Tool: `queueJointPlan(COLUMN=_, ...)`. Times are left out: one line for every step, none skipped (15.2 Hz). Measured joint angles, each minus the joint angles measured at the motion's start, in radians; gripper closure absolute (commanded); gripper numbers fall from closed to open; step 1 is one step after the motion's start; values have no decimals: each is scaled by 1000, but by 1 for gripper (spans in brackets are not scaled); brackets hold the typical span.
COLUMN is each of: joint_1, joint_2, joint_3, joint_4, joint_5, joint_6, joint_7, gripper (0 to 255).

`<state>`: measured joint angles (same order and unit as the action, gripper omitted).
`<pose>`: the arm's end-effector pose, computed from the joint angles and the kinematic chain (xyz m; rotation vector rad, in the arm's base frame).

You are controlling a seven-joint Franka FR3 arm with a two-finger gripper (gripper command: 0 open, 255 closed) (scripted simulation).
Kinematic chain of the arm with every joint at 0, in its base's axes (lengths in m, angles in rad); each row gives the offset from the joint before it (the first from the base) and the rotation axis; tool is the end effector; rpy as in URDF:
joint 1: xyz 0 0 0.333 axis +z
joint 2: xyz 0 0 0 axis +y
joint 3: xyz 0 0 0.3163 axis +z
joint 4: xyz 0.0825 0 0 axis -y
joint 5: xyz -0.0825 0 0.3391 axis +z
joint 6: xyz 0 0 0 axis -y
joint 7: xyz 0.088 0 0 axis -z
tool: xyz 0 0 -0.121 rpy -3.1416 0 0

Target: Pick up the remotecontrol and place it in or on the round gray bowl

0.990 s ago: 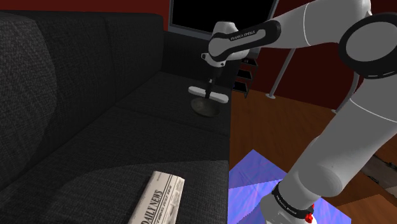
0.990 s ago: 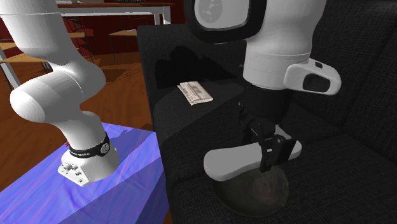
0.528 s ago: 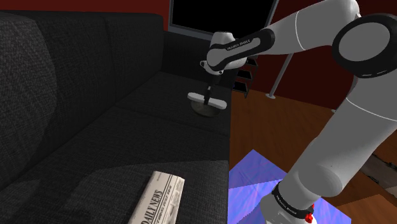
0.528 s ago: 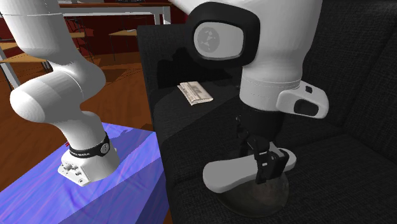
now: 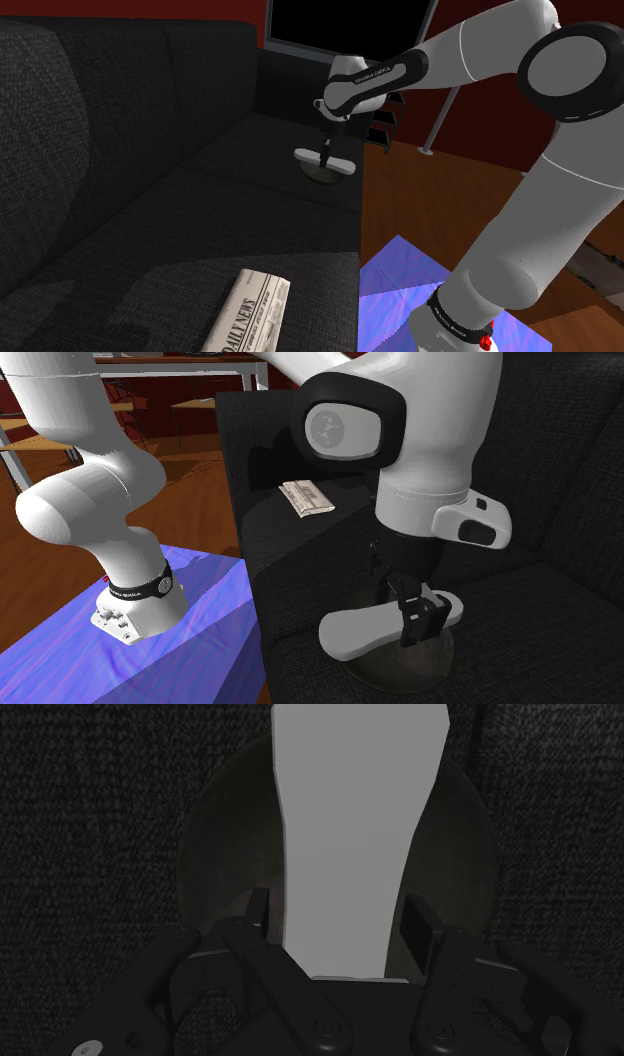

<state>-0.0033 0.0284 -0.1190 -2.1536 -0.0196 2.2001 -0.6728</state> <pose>0.5028 -0.0625 0.4005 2.9944 0.8643 0.0146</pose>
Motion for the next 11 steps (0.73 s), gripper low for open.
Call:
queueJointPlan(joint_1=0, joint_2=0, joint_3=0, joint_4=0, joint_5=0, joint_6=0, joint_7=0, gripper=0)
queueJointPlan(joint_1=0, joint_2=0, joint_3=0, joint_4=0, joint_5=0, joint_6=0, joint_7=0, gripper=0)
queueJointPlan(joint_1=0, joint_2=0, joint_3=0, joint_4=0, joint_5=0, joint_6=0, joint_7=0, gripper=0)
queueJointPlan(joint_1=0, joint_2=0, joint_3=0, joint_4=0, joint_5=0, joint_6=0, joint_7=0, gripper=0)
queueJointPlan(joint_1=0, joint_2=0, joint_3=0, joint_4=0, joint_5=0, joint_6=0, joint_7=0, gripper=0)
queueJointPlan(joint_1=0, joint_2=0, joint_3=0, joint_4=0, joint_5=0, joint_6=0, joint_7=0, gripper=0)
queueJointPlan(joint_1=0, joint_2=0, joint_3=0, joint_4=0, joint_5=0, joint_6=0, joint_7=0, gripper=0)
queueJointPlan(joint_1=1, joint_2=-12, joint_3=1, joint_4=5, joint_5=-2, joint_6=-17, joint_7=3, gripper=0)
queueJointPlan(joint_1=1, joint_2=-24, joint_3=1, joint_4=19, joint_5=-3, joint_6=-42, joint_7=3, gripper=0)
queueJointPlan(joint_1=1, joint_2=-33, joint_3=1, joint_4=34, joint_5=-4, joint_6=-66, joint_7=2, gripper=0)
queueJointPlan(joint_1=0, joint_2=-43, joint_3=0, joint_4=50, joint_5=-4, joint_6=-91, joint_7=1, gripper=0)
